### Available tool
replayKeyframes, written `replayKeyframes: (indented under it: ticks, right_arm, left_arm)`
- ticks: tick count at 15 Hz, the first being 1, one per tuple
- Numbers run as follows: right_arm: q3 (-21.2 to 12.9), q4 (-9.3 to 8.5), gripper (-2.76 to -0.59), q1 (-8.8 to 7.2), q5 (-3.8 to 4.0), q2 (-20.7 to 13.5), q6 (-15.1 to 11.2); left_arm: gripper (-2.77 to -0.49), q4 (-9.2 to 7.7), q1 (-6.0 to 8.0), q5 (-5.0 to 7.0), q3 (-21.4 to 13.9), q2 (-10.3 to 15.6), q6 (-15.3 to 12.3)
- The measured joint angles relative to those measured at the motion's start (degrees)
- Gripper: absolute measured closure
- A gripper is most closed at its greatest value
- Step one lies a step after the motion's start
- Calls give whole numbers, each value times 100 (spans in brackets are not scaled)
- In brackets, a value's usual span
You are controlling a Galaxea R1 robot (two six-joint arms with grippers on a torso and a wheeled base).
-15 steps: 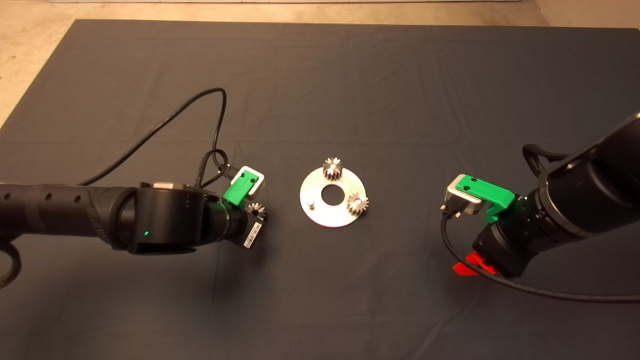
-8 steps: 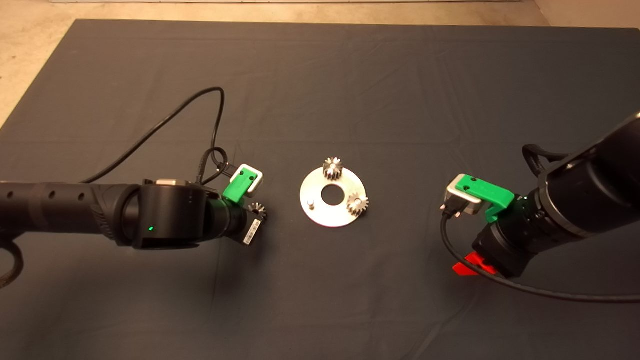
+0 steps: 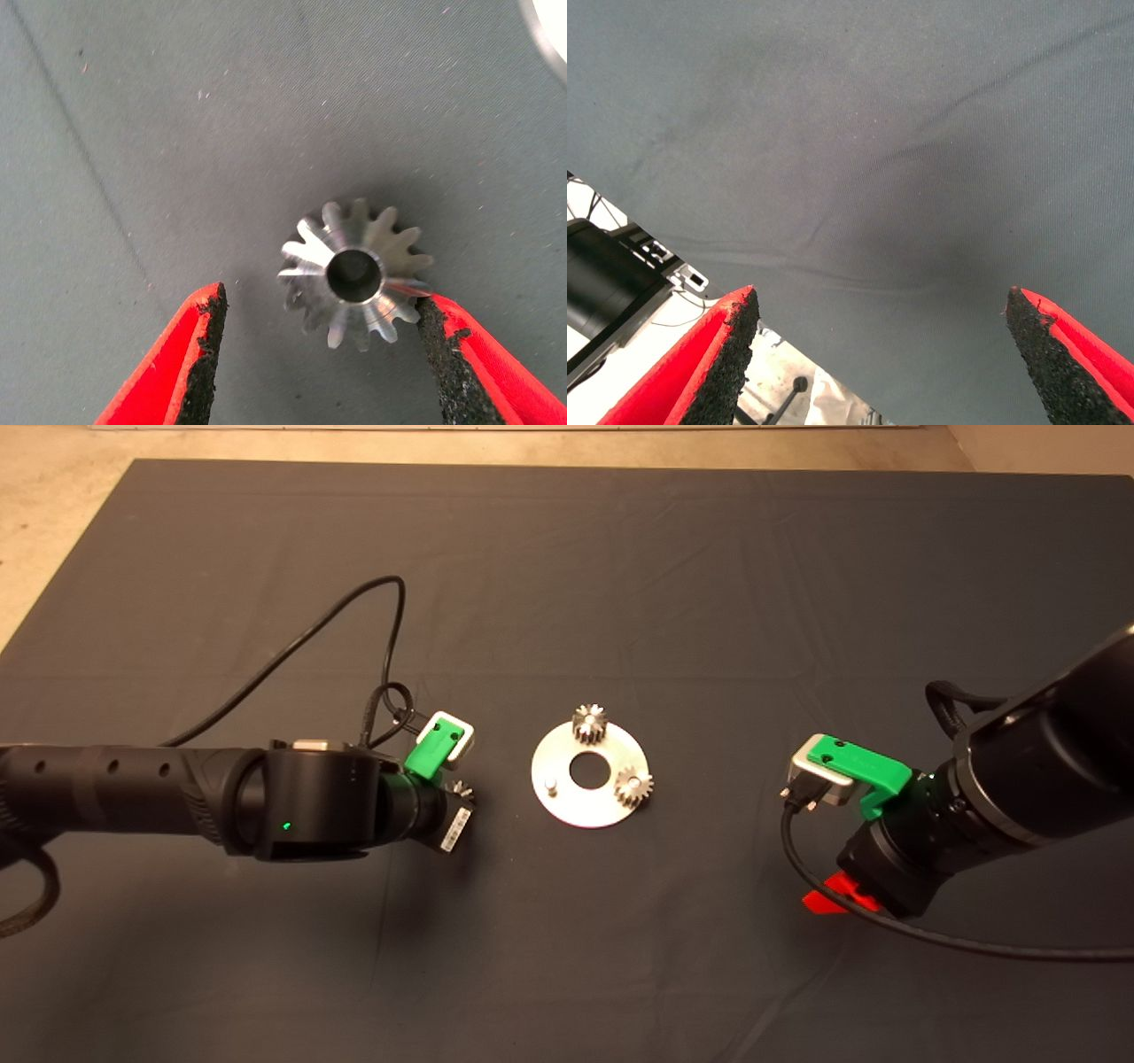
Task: Install three planetary gears onto the carrier pins
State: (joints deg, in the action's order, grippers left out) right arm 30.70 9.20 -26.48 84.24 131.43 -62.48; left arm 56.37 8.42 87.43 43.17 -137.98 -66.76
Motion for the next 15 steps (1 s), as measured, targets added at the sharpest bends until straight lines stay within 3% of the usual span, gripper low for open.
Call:
replayKeyframes:
  ticks: [6, 10, 15]
  right_arm:
    - [0, 0, -205, 0, 0, 0, 0]
    - [0, 0, -205, 0, 2, 0, 0]
    - [0, 0, -205, 0, 2, 2, 0]
  left_arm:
    - [-147, 90, -63, -2, 35, -108, -6]
    - [-143, 137, -217, 5, 38, -158, -20]
    - [-140, 208, -226, 0, 82, -158, -22]
